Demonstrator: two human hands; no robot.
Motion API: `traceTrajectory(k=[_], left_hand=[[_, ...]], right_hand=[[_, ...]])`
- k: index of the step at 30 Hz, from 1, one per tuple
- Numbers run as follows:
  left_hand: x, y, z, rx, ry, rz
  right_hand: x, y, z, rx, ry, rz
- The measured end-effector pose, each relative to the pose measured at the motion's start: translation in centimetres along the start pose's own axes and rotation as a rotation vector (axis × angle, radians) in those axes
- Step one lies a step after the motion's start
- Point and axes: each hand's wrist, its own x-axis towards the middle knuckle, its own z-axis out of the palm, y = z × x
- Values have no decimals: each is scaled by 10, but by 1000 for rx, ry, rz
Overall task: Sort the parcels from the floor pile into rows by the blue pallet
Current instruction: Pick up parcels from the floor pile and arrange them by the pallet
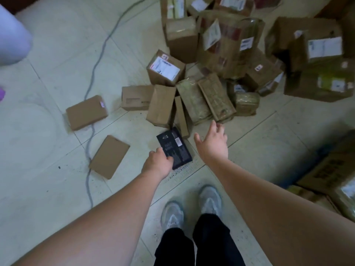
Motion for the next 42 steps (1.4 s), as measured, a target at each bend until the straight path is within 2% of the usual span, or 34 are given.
traceTrajectory(k=[7, 10, 14, 19, 23, 26, 32, 36, 40, 42], left_hand=[[116, -30, 42, -25, 33, 51], [151, -48, 65, -30, 18, 55], [166, -61, 73, -58, 2, 15], [154, -44, 68, -127, 0, -34], [162, -25, 72, -50, -10, 98], [174, -17, 72, 6, -2, 109], [184, -14, 62, 58, 36, 143], [177, -17, 48, 75, 64, 119], [164, -10, 32, 42, 79, 92], [148, 1, 23, -5, 75, 60]], right_hand=[[103, -12, 114, -108, -108, 2], [136, -8, 148, -72, -104, 51], [150, -5, 154, -54, -65, -7], [151, -10, 143, -123, -92, 43], [146, -10, 155, -313, -54, -86], [143, -4, 168, -392, -86, -123], [142, 14, 171, 7, -129, -53], [137, 25, 147, 200, -86, 32], [109, 35, 113, 261, -109, 36], [86, 44, 86, 200, -87, -19]])
